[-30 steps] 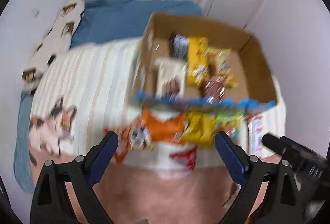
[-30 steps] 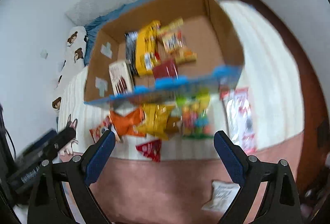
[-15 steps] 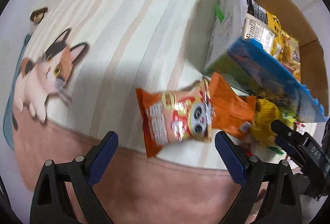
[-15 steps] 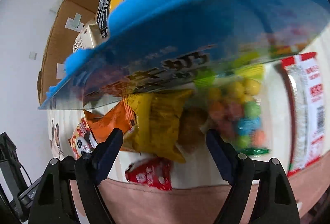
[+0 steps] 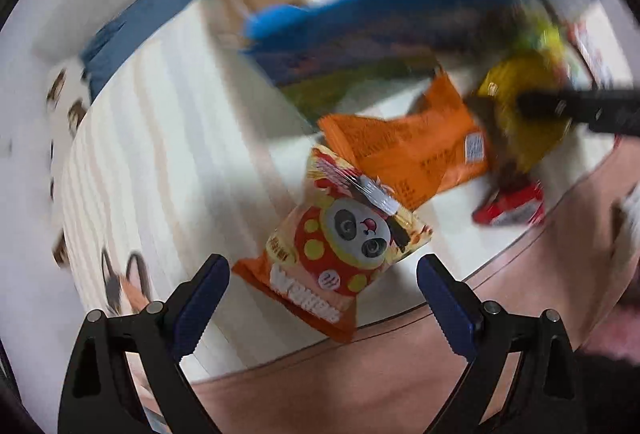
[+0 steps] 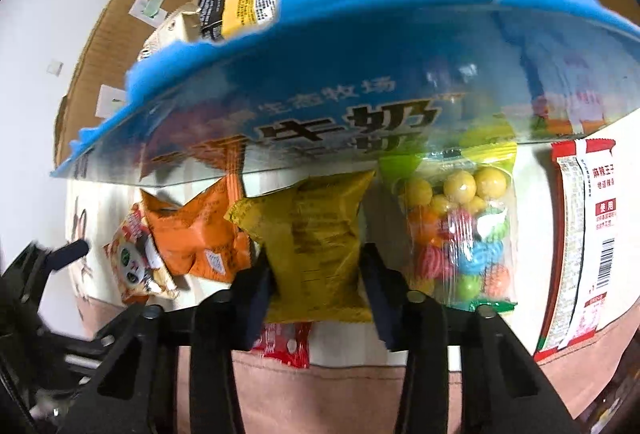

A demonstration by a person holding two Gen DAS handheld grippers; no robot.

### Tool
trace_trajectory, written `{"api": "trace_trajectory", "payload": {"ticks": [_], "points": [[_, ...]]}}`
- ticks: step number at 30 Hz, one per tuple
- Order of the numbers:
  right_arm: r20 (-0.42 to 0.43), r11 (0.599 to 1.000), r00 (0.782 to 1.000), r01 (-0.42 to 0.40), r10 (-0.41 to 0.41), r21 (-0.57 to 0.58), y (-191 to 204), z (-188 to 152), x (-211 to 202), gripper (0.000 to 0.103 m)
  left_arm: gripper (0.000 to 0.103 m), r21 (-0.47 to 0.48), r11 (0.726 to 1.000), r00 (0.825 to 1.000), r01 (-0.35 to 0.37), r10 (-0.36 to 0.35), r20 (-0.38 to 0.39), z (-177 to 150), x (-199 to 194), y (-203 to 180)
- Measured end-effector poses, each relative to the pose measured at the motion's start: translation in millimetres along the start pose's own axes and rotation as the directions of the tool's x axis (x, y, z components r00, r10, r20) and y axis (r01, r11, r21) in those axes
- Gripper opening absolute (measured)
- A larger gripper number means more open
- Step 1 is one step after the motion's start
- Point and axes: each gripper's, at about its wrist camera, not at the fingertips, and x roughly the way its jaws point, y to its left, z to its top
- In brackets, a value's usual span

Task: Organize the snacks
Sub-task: 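Grasp the panda-print orange bag with the left tool while the right tool grasps the yellow bag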

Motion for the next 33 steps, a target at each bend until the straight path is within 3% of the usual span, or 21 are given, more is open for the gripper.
{"api": "trace_trajectory", "payload": {"ticks": [4, 5, 6, 7, 9, 13, 17, 18, 23, 28, 33], "points": [[-0.034, 1.0, 0.999, -0.025, 0.025, 0.008, 1.0, -5.6, 3.8, 0.044, 0.096, 0.037, 0.999, 0.998, 0.014, -0.012, -0.055, 14.3, 21.3, -5.3], [-0.033, 0.999, 0.999, -0.03, 0.031, 0.025, -0.7, -6.4, 5.3, 0.045, 0.092, 0.018, 0.999, 0.998, 0.026, -0.025, -0.06, 16.7, 25.2, -4.7], [-0.042, 0.999, 0.998, -0.035, 0.037, 0.036, -1.8, -6.8, 8.7, 0.05, 0.077, -0.002, 0.999, 0.998, 0.035, -0.035, -0.055, 18.3, 26.7, -3.8], [-0.056, 0.998, 0.997, -0.043, 0.046, 0.044, -2.8, -6.0, 12.5, 0.058, 0.069, -0.037, 0.997, 0.996, 0.066, -0.068, -0.05, 18.7, 28.6, 1.5], [-0.088, 0.994, 0.993, -0.071, 0.078, 0.077, -9.0, -6.2, 21.9, 0.061, 0.067, -0.132, 0.985, 0.992, 0.109, -0.116, -0.051, 17.0, 31.7, 8.3], [-0.079, 0.993, 0.993, -0.076, 0.083, 0.087, -10.6, -8.6, 28.5, 0.056, 0.066, -0.319, 0.933, 0.983, 0.164, -0.182, -0.028, -1.6, 31.6, 17.9], [-0.045, 0.994, 0.996, -0.077, 0.08, 0.071, -9.3, -18.9, 18.1, 0.046, 0.065, -0.51, 0.84, 0.974, 0.187, -0.226, -0.015, -32.8, 29.4, 22.6], [-0.04, 0.994, 0.996, -0.08, 0.083, 0.068, -9.2, -21.1, 14.6, 0.04, 0.064, -0.537, 0.822, 0.973, 0.189, -0.23, -0.01, -40.0, 27.9, 21.5], [-0.014, 0.992, 0.994, -0.105, 0.106, 0.068, -33.3, -43.1, -22.2, 0.039, 0.064, -0.59, 0.782, 0.968, 0.204, -0.252, 0.001, -75.6, 24.1, 2.9], [-0.084, 0.995, 0.992, -0.085, 0.089, 0.054, -51.5, -92.5, -31.2, 0.039, 0.065, -0.606, 0.767, 0.96, 0.211, -0.279, -0.02, -97.7, 33.8, -15.2], [-0.186, 0.994, 0.979, -0.063, 0.079, 0.09, -58.6, -140.5, -3.8, 0.039, 0.065, -0.568, 0.806, 0.972, 0.166, -0.232, -0.046, -102.7, 40.0, -29.1]]}}
